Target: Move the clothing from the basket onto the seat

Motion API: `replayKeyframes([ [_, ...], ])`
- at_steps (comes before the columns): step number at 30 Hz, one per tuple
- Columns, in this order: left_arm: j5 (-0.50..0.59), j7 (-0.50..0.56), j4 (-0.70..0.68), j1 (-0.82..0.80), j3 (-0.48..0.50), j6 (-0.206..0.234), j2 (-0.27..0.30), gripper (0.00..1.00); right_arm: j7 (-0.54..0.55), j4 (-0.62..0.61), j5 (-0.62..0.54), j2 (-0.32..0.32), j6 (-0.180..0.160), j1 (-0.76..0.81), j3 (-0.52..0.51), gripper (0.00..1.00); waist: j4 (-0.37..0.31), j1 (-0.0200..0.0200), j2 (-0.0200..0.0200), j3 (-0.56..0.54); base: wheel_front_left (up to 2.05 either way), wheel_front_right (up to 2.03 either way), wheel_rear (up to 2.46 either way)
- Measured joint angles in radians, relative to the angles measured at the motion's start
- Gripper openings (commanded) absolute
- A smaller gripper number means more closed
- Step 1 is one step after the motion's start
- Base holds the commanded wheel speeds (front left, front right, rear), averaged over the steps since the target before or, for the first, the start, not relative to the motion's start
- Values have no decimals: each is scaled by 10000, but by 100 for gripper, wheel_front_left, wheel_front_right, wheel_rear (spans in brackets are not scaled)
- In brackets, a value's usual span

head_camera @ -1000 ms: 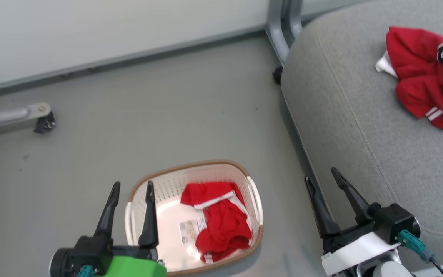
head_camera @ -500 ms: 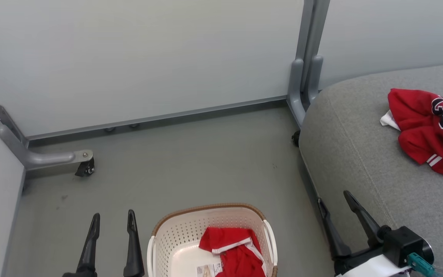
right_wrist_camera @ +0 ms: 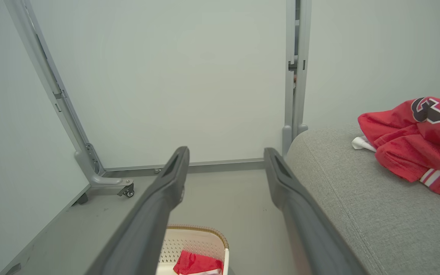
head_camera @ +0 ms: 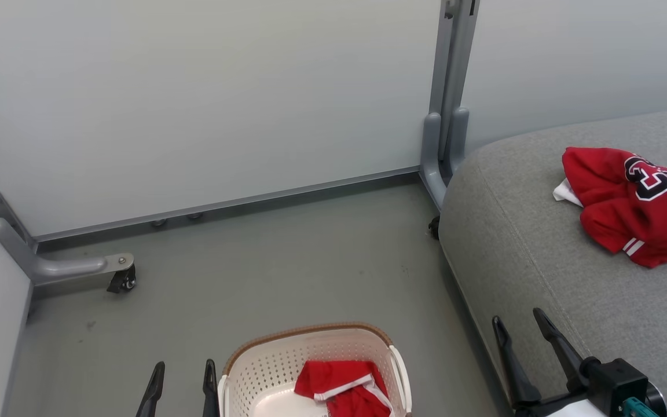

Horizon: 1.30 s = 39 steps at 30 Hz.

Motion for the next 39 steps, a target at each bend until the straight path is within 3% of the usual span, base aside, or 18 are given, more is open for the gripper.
replayKeyframes([
  [39, 56, -2, 209, -109, 71, -81, -4, 100, 0, 73, -44, 4, 2, -6, 180, 100, -180, 1, 0, 182, 0, 0, 0],
])
